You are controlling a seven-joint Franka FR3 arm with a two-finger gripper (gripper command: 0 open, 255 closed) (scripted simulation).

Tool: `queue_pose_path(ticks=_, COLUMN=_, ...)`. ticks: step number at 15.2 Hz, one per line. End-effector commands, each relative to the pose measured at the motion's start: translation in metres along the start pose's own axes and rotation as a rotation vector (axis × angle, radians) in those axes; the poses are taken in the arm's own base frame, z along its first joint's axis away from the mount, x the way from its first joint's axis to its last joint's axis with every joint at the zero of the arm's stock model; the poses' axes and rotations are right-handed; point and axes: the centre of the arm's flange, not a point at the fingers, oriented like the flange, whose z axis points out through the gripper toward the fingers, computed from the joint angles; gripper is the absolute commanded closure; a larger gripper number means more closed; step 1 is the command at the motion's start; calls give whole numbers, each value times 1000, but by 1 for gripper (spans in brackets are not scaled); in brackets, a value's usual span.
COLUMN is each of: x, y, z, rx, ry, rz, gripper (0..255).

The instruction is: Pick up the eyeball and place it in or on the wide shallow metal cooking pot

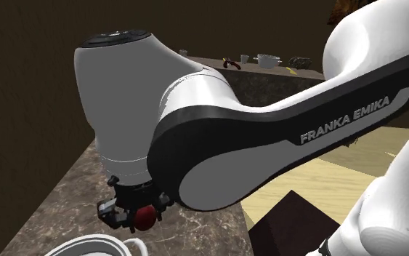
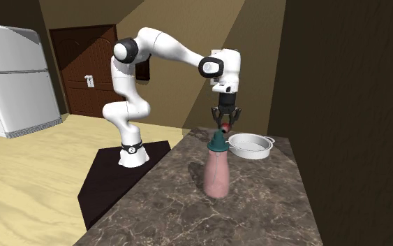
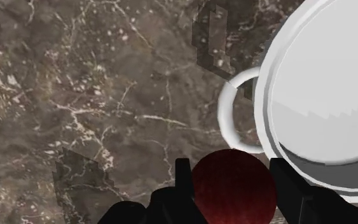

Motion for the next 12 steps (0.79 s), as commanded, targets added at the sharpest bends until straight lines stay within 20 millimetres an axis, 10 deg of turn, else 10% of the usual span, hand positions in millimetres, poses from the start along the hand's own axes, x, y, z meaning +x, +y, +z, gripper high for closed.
queue_pose_path(ticks=1, x=-6, y=-25, z=-3, rx=0, ry=2, rz=4, gripper=255)
queue_pose_path(ticks=10, x=-29, y=-147, z=-12, rx=0, ry=2, rz=4, gripper=255)
queue_pose_path(ticks=12, x=-29, y=-148, z=-2, rx=0, ry=2, rz=4, gripper=255)
